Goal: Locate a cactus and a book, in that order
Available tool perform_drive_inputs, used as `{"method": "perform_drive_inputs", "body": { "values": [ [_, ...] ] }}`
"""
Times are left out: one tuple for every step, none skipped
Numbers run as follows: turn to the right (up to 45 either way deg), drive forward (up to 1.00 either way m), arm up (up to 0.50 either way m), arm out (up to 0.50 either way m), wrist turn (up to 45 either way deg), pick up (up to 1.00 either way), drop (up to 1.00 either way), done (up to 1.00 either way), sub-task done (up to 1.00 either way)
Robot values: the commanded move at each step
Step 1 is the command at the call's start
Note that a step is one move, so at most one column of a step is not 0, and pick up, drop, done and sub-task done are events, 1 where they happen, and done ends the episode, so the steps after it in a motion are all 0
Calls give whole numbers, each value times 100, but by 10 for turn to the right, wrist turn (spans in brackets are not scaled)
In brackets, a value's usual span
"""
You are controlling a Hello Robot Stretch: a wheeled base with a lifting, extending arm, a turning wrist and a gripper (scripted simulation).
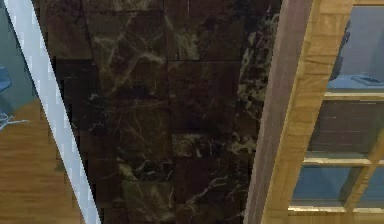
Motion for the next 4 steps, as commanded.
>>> {"method": "perform_drive_inputs", "body": {
  "values": [
    [0,15,0,0,0,0,0,0,0],
    [450,0,0,0,0,0,0,0,0],
    [330,0,0,0,0,0,0,0,0],
    [0,100,0,0,0,0,0,0,0]
  ]
}}
